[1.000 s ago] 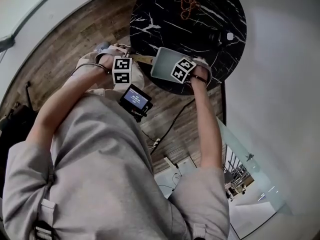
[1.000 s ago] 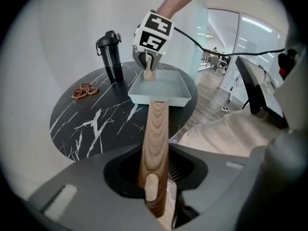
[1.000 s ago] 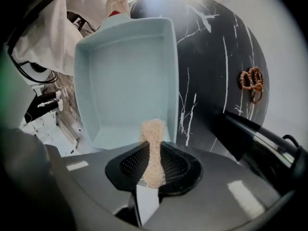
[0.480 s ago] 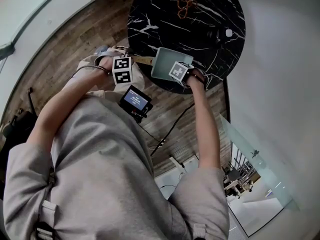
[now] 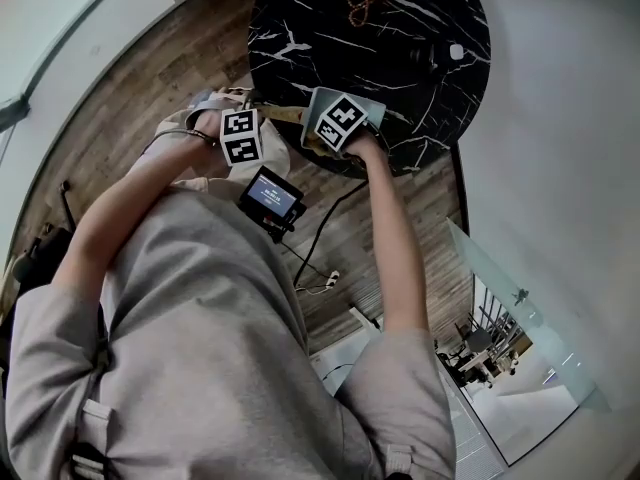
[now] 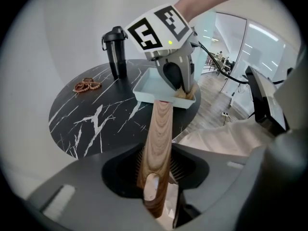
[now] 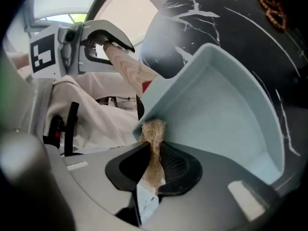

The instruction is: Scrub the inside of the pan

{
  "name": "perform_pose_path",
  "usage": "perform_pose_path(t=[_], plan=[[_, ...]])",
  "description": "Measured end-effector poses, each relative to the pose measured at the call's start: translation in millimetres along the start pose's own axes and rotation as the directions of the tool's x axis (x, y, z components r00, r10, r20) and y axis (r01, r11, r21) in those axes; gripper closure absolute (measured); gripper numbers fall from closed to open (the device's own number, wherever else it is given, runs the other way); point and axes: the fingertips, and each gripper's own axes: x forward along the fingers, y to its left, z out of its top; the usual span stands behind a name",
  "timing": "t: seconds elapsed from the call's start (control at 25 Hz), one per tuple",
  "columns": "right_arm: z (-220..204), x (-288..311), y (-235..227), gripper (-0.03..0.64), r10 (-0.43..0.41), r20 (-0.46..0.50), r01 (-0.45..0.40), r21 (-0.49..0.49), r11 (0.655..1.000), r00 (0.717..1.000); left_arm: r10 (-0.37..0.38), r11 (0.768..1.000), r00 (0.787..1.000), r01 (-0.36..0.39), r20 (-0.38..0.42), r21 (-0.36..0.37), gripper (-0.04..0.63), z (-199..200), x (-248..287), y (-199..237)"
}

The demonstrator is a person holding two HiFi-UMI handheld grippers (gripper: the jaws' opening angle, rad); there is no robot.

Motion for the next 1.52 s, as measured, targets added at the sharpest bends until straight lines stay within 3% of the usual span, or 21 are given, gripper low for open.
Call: perform_pose_path(t=[0.16, 0.32, 0.44, 0.56, 0.64, 0.72, 0.84, 0.96, 1.0, 1.16, 1.24, 1.36, 1.52], plan=[[5.3, 4.6, 2.2, 0.540, -0.047, -0.102, 0.043, -0.050, 0.998, 0.994, -0.002, 1.000, 1.000, 0.002, -0.003, -0.004, 0.457, -0.8, 0.7, 0.1], [5.7, -0.9, 6.3, 0.540, -0.051, -0.085, 0.045, -0.072, 0.996, 0.995, 0.000, 1.000, 1.000, 0.000, -0.005, -0.008, 0.455, -1.9, 2.3, 0.8], [7.0, -18.3, 23.0, 0.537, 0.046, 0.045, -0.047, 0.023, 0.999, 0.998, -0.009, 1.000, 1.000, 0.010, -0.010, 0.022, 0.461, -2.0, 2.4, 1.0], [9.9, -45.5, 49.6, 0.535, 0.156, 0.280, -0.195, 0.118, 0.974, 0.947, -0.012, 0.997, 1.000, 0.013, -0.007, 0.074, 0.462, -3.0, 1.0, 4.9], [10.9, -64.5, 68.8, 0.535, 0.195, 0.443, -0.285, 0.145, 0.948, 0.875, -0.026, 0.996, 1.000, 0.026, -0.005, 0.084, 0.443, -3.7, -3.0, 5.2], [13.6, -85.1, 88.4, 0.534, 0.208, 0.606, -0.372, 0.156, 0.915, 0.768, -0.047, 0.994, 0.999, 0.046, 0.011, 0.096, 0.428, -1.1, -10.1, 5.3], [12.8, -112.5, 110.9, 0.532, 0.114, 0.813, -0.425, 0.174, 0.888, 0.571, -0.070, 0.987, 0.996, 0.062, 0.049, 0.147, 0.410, 5.8, -22.9, 9.4], [-5.6, -128.5, 131.9, 0.531, -0.024, 0.928, -0.462, 0.207, 0.863, 0.371, -0.050, 0.982, 0.987, 0.020, 0.155, 0.186, 0.402, 21.8, -53.4, 13.2], [-15.0, -129.7, 137.0, 0.531, -0.077, 0.943, -0.461, 0.228, 0.857, 0.324, -0.030, 0.981, 0.977, -0.012, 0.213, 0.192, 0.403, 30.7, -68.2, 16.9], [-57.8, -134.9, 150.1, 0.531, -0.298, 0.931, -0.382, 0.358, 0.852, 0.209, 0.030, 0.987, 0.912, -0.092, 0.409, 0.134, 0.430, 62.9, -127.0, 29.1], [-79.1, -145.7, 159.8, 0.529, -0.389, 0.911, -0.333, 0.411, 0.849, 0.135, 0.052, 0.990, 0.878, -0.109, 0.476, 0.094, 0.457, 75.2, -152.3, 26.0], [-105.3, -160.2, 186.5, 0.529, -0.472, 0.882, -0.276, 0.455, 0.847, 0.005, 0.100, 0.989, 0.823, -0.145, 0.559, 0.037, 0.507, 87.7, -189.5, 13.3], [-152.2, -188.0, 223.1, 0.528, -0.527, 0.827, -0.250, 0.477, 0.842, -0.196, 0.184, 0.977, 0.746, -0.211, 0.640, -0.034, 0.557, 114.4, -236.7, -21.1]])
